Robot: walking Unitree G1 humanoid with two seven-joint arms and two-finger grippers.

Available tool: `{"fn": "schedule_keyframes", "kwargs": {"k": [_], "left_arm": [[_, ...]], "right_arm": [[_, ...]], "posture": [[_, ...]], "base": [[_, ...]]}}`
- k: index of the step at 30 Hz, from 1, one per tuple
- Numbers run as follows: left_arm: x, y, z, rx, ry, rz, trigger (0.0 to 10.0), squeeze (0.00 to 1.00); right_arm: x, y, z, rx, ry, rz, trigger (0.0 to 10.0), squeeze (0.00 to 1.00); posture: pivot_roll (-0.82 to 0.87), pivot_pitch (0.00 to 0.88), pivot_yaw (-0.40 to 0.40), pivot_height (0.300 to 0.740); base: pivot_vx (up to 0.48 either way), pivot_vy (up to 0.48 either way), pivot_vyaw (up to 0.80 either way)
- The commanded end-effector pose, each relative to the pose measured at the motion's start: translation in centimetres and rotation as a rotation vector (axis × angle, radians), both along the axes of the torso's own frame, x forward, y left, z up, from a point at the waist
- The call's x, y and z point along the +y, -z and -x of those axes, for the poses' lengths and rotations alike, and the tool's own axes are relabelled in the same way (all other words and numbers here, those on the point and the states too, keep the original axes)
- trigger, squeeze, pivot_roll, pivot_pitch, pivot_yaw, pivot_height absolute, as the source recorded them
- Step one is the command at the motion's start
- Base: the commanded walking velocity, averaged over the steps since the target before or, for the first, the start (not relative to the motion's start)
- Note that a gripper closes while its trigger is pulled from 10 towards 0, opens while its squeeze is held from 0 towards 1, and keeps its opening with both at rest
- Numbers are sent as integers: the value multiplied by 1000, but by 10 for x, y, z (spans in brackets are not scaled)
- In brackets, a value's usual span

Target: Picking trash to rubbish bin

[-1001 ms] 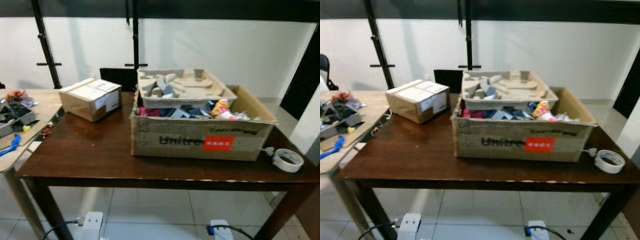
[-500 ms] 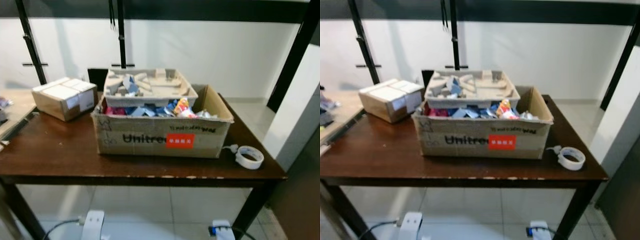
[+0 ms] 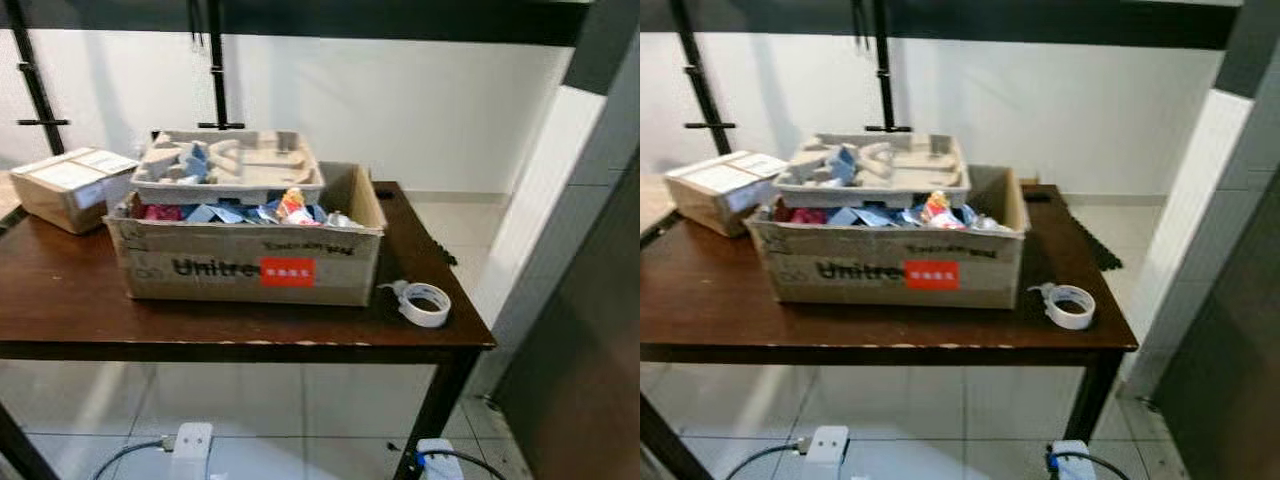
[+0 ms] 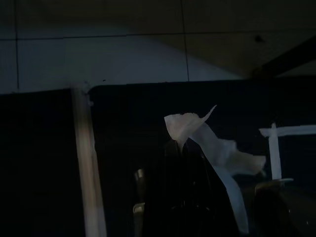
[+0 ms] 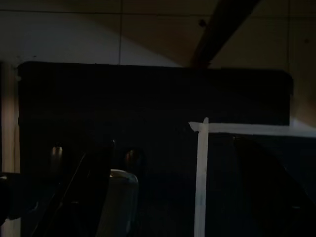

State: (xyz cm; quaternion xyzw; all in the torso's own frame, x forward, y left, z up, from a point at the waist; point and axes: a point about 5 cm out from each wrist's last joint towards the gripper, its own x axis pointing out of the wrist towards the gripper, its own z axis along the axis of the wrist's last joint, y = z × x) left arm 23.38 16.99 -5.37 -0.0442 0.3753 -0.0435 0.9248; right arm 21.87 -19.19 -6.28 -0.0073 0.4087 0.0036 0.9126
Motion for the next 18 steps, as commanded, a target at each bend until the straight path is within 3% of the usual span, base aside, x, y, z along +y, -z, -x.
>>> {"fn": "schedule_keyframes", "kwargs": {"k": [1,6,10,18], "left_arm": [[6,1,2,5,-4,-21,10000,0],[7,0,1,2,21,-57,10000,0],[4,-2,0,-25,150,-136,10000,0],[5,-7,-7,-59,142,-134,10000,0]], "right_arm": [[6,3,2,12,1,-19,10000,0],[6,3,2,12,1,-19,10000,0],[7,2,2,10,1,-19,10000,0],[7,2,2,8,5,-21,10000,0]], "posture": [[18,25,-16,740],[19,23,-16,740],[21,19,-14,740],[21,13,-10,740]], "base": [[0,480,0],[0,0,0],[0,0,0],[0,0,0]]}}
